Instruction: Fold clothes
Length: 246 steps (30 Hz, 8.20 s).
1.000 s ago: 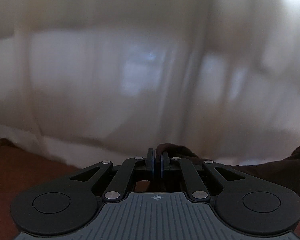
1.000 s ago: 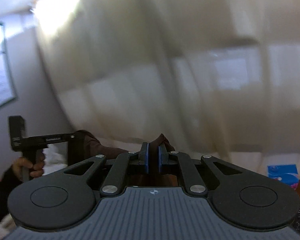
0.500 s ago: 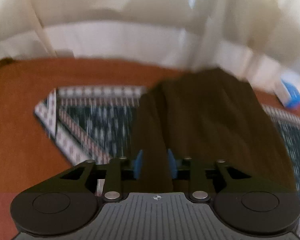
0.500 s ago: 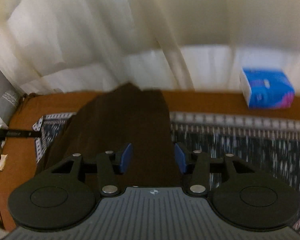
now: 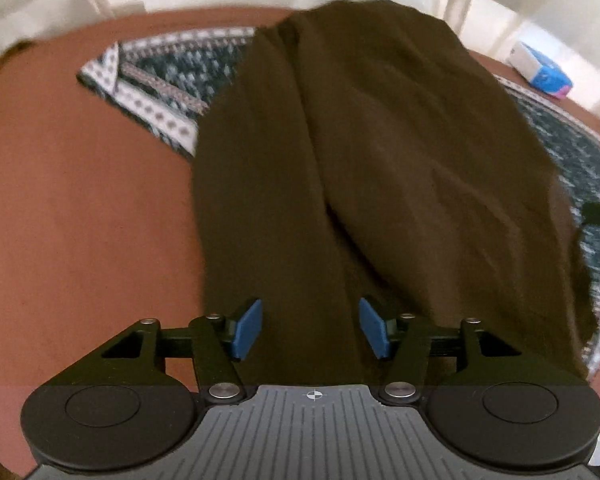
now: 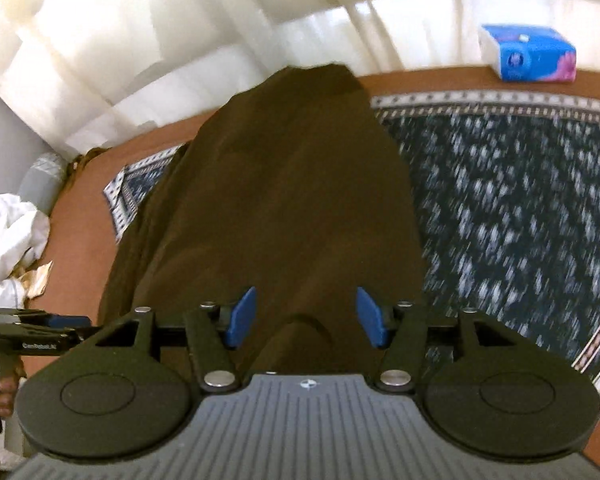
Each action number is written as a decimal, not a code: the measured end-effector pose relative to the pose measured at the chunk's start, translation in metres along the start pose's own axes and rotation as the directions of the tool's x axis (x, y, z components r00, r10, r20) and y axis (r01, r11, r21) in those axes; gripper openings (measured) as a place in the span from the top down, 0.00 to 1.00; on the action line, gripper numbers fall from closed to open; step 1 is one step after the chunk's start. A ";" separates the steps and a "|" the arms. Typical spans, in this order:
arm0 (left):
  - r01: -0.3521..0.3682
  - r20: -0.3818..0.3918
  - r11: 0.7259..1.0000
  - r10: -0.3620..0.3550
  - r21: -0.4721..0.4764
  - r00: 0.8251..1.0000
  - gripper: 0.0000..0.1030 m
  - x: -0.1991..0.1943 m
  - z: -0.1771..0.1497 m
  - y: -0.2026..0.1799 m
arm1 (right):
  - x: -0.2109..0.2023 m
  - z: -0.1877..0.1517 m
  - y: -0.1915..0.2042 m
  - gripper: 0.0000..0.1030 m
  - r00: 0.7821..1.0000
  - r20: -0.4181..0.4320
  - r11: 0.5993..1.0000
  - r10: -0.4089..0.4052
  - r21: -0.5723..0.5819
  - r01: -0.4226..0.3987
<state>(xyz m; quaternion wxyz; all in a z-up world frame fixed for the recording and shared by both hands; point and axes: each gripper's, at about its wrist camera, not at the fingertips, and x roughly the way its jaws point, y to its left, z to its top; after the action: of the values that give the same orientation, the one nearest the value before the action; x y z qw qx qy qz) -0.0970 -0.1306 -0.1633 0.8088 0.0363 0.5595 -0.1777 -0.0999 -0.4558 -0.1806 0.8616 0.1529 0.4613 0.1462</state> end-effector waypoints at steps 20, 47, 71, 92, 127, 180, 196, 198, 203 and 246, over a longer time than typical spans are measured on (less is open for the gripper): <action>0.052 0.114 0.987 -0.035 -0.151 0.993 1.00 -0.050 0.013 0.053 | -0.017 -0.031 0.006 0.35 0.999 0.004 0.999 -0.034 0.016 0.034; -0.391 0.027 0.878 0.414 -0.276 0.910 0.53 0.011 0.109 0.276 | -0.027 -0.046 0.028 0.33 0.988 -0.021 0.987 -0.153 0.050 0.154; 0.026 -0.021 0.864 -0.018 0.502 1.000 0.23 -0.025 -0.087 -0.015 | -0.077 -0.124 0.006 0.33 0.891 -0.184 0.792 -0.415 -0.555 0.254; -0.040 0.001 0.919 0.043 0.393 0.999 0.58 0.008 -0.096 -0.035 | -0.075 -0.077 -0.044 0.35 0.983 -0.181 0.976 0.042 -0.201 -0.079; 0.027 0.127 0.990 -0.044 0.136 0.991 0.66 -0.060 -0.057 0.014 | -0.115 -0.038 -0.031 0.95 0.994 0.108 0.963 0.032 -0.271 -0.002; 0.310 -0.071 0.680 -0.356 0.665 0.932 0.39 0.024 -0.045 -0.210 | -0.208 -0.027 -0.094 0.14 0.969 -0.123 0.975 -0.214 -0.084 0.205; 0.224 -0.045 0.791 -0.243 0.569 0.969 0.31 0.084 -0.015 -0.326 | -0.158 -0.025 -0.122 0.14 0.991 -0.026 0.991 -0.129 -0.033 0.128; 0.191 -0.045 0.782 -0.205 0.594 0.978 0.31 0.094 -0.016 -0.338 | -0.157 -0.032 -0.131 0.14 0.992 -0.029 0.992 -0.126 -0.001 0.126; 0.135 0.000 0.800 -0.166 0.585 0.986 1.00 0.085 -0.009 -0.322 | -0.152 -0.040 -0.147 0.14 0.993 -0.013 0.991 -0.122 0.058 0.122; 0.013 0.356 1.000 -0.006 -0.017 0.934 1.00 -0.110 0.052 -0.048 | -0.004 -0.076 -0.050 0.97 0.994 -0.049 0.990 0.101 -0.093 -0.105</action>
<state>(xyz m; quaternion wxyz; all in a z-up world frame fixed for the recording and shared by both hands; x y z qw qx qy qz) -0.1004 -0.1613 -0.0368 0.8962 -0.0069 0.4055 -0.1801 -0.1597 -0.4930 -0.2375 0.8489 0.1318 0.4640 0.2159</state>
